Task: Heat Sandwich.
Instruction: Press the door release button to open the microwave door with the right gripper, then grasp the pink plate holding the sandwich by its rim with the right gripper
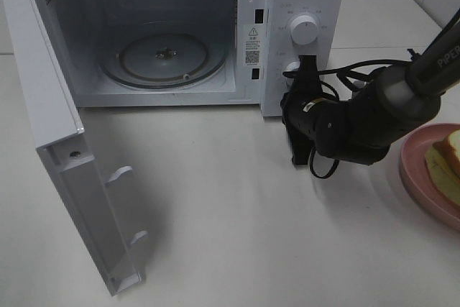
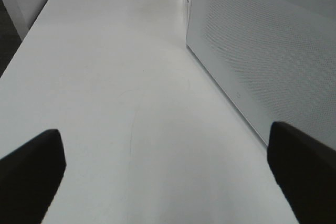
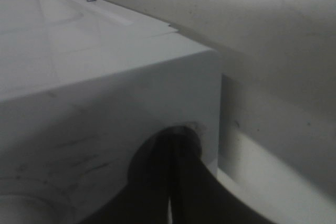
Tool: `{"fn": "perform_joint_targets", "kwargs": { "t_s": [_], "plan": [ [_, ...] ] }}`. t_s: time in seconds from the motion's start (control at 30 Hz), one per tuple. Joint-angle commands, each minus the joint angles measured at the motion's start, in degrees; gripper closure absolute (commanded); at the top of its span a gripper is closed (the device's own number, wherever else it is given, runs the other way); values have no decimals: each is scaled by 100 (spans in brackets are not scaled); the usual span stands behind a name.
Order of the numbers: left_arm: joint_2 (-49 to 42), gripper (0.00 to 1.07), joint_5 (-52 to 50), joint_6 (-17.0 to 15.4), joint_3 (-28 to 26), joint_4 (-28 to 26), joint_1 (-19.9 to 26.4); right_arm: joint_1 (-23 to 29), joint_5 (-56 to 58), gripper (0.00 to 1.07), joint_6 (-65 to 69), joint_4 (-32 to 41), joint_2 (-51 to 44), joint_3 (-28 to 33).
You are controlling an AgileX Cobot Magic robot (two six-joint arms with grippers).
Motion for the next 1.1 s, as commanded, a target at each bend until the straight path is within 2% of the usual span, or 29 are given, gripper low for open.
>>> {"fn": "perform_joint_targets", "kwargs": {
  "t_s": [0.03,0.37,0.67,0.8,0.83,0.87,0.97,1.0,1.1],
  "plan": [
    [-132,6,-57,0,23,-11,-29,52,-642,107,17,-281,-115,80],
    [-132,6,-57,0,23,-11,-29,195,-596,107,11,-286,-367,751],
    [-132,6,-57,0,23,-11,-29,195,-350,106,-493,-361,-1089,1438],
    [-132,6,-57,0,23,-11,-29,195,556,105,-1203,-464,-1684,1662],
    [-132,6,-57,0,23,-11,-29,195,1123,105,-1650,-458,-1902,1679],
    [-132,6,-57,0,23,-11,-29,195,1123,105,-1650,-458,-1902,1679],
    [-132,6,-57,0,23,-11,-29,155,1885,105,-2504,-447,-2229,1673],
    [-132,6,-57,0,23,-11,-29,155,2252,104,-3157,-430,-2395,1673],
    [-132,6,-57,0,23,-11,-29,155,2550,104,-3793,-430,-2550,1673]
  ]
}}
